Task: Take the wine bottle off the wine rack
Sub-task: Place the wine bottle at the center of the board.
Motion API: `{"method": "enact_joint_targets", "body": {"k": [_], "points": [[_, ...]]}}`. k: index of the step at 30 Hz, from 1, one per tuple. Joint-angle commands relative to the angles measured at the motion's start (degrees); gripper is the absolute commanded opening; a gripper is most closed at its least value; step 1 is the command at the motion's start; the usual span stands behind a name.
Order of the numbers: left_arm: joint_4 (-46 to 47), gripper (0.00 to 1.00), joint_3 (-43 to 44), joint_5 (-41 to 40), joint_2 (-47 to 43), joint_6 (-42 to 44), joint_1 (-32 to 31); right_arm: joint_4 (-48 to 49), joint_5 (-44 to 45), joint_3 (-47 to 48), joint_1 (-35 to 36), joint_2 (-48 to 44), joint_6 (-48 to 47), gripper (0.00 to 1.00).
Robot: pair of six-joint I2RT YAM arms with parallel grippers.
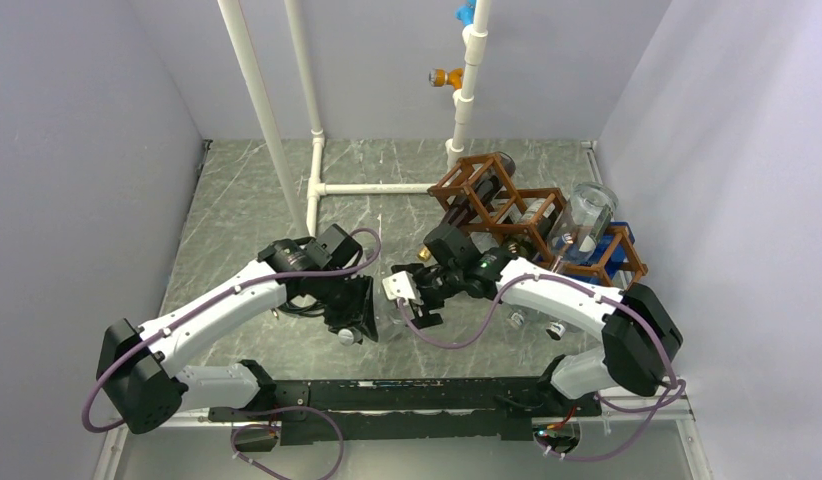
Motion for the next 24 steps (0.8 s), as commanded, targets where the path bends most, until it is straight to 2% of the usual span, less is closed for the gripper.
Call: {"method": "enact_joint_targets", "body": {"k": [1,7,11,16,24], "points": [[9.4,0.02,1.7,4.8,-2.3,-0.5,0.3,2.5,0.6,-1.6,0.8,0.5,-0.8,0.79],[10.9,0.23,0.5,4.9,-3.1,-1.9,0.4,3.7,0.3,-2.4,0.9,1.6,-0.5,0.77],[12.5,0.42,-0.8,5.4,-3.6,-3.1,0.5,4.4,-0.2,-2.8,0.9,2.1,0.2,0.76],[13.3,0.52,-1.3,5.7,-4.2,-3.9,0.9,4.8,-0.9,-2.9,0.9,2.5,0.9,0.76],[13.3,0.58,-1.2,6.0,-4.4,-4.7,1.7,4.6,-2.6,-2.5,0.9,3.1,2.0,0.77]]}}
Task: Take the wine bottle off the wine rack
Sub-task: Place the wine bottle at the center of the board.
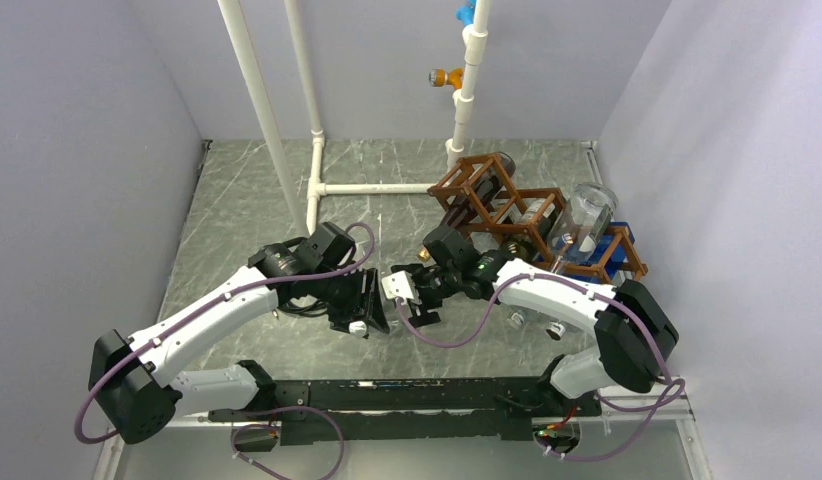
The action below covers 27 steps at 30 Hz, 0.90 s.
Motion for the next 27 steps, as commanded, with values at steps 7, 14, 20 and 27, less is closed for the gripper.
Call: {"method": "enact_joint_targets", "body": {"k": [7,14,20,27], "points": [[7.0,0.68,2.0,3.7,-2.6,-1.0,2.3,-0.3,-5.2,-0.3,0.6,2.2,2.1,0.78],[7.1,0.75,1.8,6.1,-2.7,0.4,3.9,-1.1,-7.8,0.3,-0.7,2.0,3.0,0.79],[6.5,0.79,3.3,7.1,-2.6,2.2,5.5,-1.3,-10.0,0.6,-1.9,2.2,4.0,0.8],[9.3,0.79,3.2,10.0,-2.2,2.8,6.8,-2.1,-11.2,1.4,-3.2,3.6,4.7,0.81]]}}
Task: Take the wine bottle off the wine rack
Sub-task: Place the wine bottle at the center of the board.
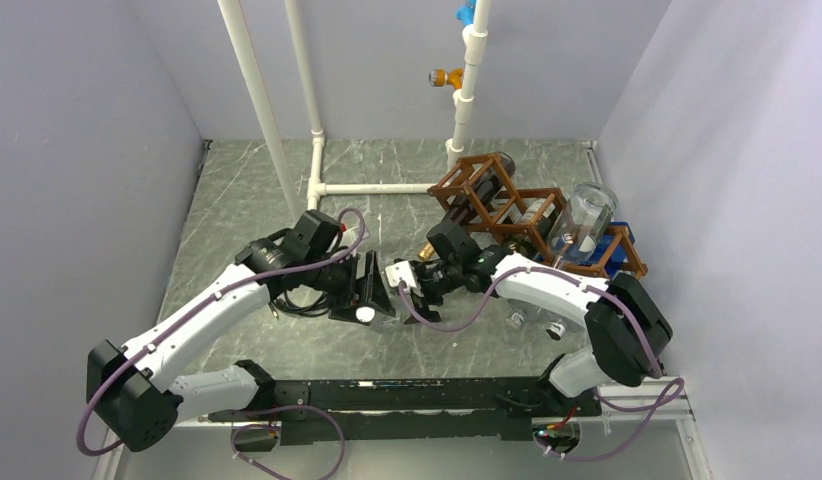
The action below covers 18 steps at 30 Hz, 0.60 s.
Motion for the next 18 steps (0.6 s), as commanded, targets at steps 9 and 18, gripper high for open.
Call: {"method": "enact_joint_targets", "body": {"k": [9,18], "points": [[5.0,0.8,4.6,3.7,0.9,4.2,2.2,-3.3,-7.9,1.7,-2.4,1.8,2.7,0.82],[1.8,0.85,6.7,0.5,0.0,9.1,2.7,-3.6,-9.7,2.5,-4.2,1.0,4.6,0.87]]}}
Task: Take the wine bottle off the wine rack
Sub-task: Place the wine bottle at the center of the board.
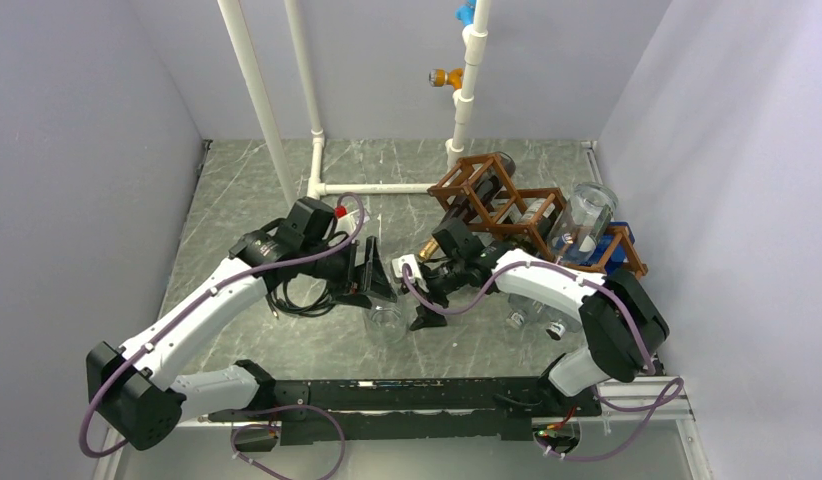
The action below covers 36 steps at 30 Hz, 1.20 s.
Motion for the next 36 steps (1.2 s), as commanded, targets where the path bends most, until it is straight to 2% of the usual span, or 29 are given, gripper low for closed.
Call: {"method": "enact_joint_targets", "body": {"k": [1,5,13,17,24,31,36], "points": [[-1.2,0.86,3.5,-1.9,-1.6,5.4,0.3,-0.4,-3.8,2.5,-0.8,-1.2,1.5,0.88],[0.7,0.91,2.3,-2.3,-5.6,9.5,0.3,-2.5,-4.1,3.6,-1.5,-2.2,0.9,0.91],[7.2,0.99,-2.1,-7.3,-16.0,16.0,0.3,-14.5,-5.9,8.5,-3.0,-4.4,-6.7,0.94],[12.9,0.99,-5.4,-9.7,-21.0,17.5,0.3,-22.6,-5.2,10.3,-4.0,-6.2,-13.9,0.94],[20.5,0.99,-10.4,-14.2,-26.8,16.8,0.3,-35.2,-4.0,16.7,-8.8,-9.6,-20.0,0.95],[27.5,0.99,-16.6,-16.6,-32.3,16.6,0.3,-46.9,-0.8,24.0,-12.7,-13.5,-21.8,0.96],[30.7,1.0,-19.6,-16.3,-37.1,18.1,0.3,-50.4,-0.1,26.2,-20.1,-17.2,-21.5,0.97]]}}
